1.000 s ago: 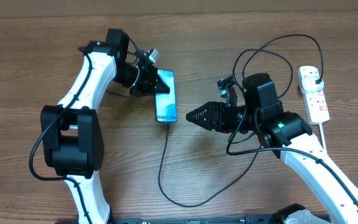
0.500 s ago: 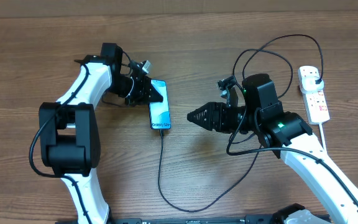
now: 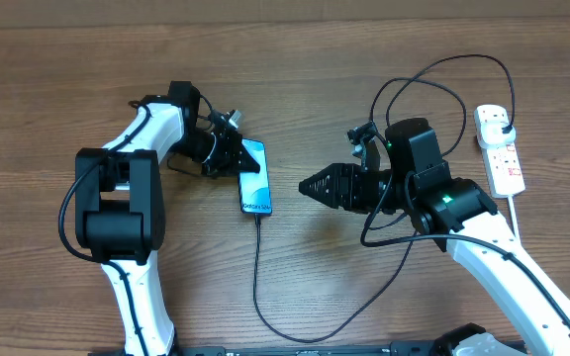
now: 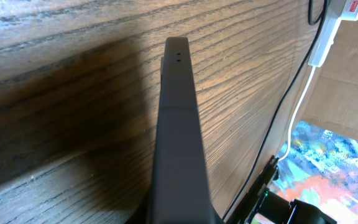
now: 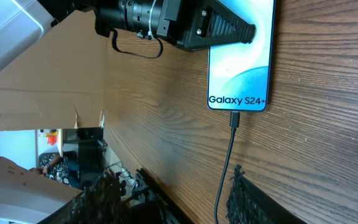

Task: Plug charger to phone and switch on socket

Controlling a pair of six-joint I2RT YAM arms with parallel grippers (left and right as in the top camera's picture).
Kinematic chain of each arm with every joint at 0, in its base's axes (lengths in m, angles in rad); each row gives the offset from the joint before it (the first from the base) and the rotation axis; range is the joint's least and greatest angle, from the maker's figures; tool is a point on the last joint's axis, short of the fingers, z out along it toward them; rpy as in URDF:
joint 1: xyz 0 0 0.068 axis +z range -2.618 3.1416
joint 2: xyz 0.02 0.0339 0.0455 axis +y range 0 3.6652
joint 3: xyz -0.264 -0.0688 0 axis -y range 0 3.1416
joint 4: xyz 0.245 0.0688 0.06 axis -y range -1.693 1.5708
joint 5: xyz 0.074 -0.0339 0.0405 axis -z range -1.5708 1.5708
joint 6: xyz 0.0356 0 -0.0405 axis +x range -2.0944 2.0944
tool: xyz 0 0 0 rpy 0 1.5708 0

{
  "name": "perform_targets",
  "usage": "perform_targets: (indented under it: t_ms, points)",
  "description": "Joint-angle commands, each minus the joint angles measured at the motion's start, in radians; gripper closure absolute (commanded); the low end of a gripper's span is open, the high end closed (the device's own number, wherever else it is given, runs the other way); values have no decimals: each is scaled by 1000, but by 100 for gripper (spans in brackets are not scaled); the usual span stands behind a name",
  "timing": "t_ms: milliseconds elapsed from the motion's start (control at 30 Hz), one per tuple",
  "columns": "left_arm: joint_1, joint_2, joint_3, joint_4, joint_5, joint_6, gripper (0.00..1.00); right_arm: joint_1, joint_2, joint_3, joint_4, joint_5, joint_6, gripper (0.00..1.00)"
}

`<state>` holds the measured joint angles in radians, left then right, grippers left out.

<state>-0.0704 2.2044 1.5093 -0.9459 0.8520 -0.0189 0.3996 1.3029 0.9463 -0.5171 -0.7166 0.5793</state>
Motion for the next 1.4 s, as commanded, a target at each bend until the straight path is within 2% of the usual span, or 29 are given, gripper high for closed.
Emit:
perform_targets:
  t_ms: [0,133,333,767,967,1200,1367]
  points:
    - [-2,1,-3,-3,35,19,96,-2,3,8,1,10,-9,43]
    - [-3,1,-4,-14,33,15,94,-2,3,8,-2,10,-9,43]
    - [-3,1,-4,-22,31,11,85,-2,3,8,-2,10,-9,43]
    - [-3,1,-4,-29,13,11,80,-2,3,8,-5,21,-9,43]
    - [-3,1,-4,-44,-34,11,87,-2,3,8,-5,21,-8,43]
    - [-3,1,-4,-44,-34,11,87,-2,3,8,-5,21,-9,42]
    - [-3,1,-4,-44,-34,11,94,-2,3,8,-5,21,-9,43]
